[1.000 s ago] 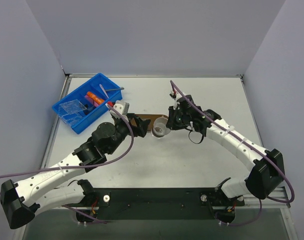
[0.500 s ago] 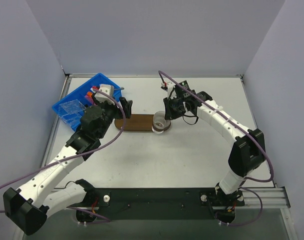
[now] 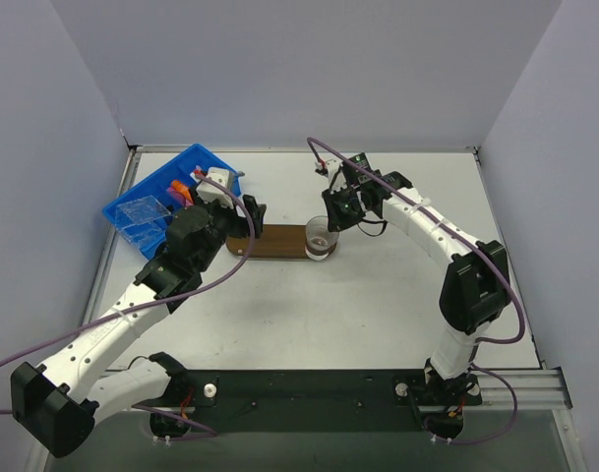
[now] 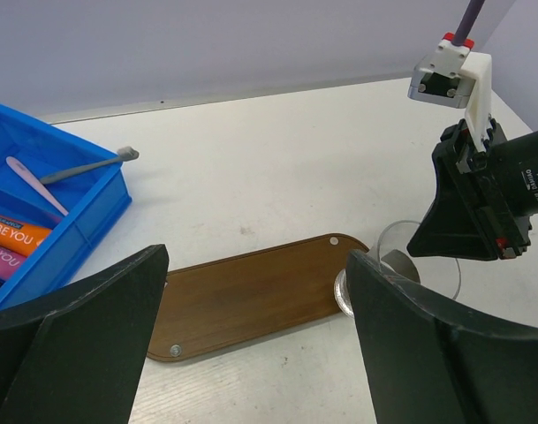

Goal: Prepare toiletry sets of a toothbrush and toothpaste on the tray

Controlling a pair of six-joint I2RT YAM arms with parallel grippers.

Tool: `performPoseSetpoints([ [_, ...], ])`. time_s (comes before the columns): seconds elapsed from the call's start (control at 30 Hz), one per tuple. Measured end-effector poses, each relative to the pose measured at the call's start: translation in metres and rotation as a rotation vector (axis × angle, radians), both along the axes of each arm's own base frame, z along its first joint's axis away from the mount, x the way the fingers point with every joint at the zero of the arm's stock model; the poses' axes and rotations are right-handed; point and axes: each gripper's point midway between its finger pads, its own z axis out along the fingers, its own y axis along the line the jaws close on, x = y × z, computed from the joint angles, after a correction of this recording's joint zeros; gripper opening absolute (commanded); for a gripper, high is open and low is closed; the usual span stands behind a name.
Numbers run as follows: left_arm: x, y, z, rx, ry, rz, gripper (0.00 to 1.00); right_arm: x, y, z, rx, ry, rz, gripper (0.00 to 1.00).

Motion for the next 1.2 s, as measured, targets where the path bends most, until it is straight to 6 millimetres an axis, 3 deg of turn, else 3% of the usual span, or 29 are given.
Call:
performPoseSetpoints([
  [0.63,0.0,-0.005,-0.005,0.007,0.015,-0.023,0.92,0.02,-0.01,-0.023,-0.06,-0.003,0.017,0.0],
  [1.2,-0.001,-0.007,-0.007,0.008,0.02,-0.036,0.92,0.027,-0.011,-0.022,-0.048,-0.024,0.016,0.0],
])
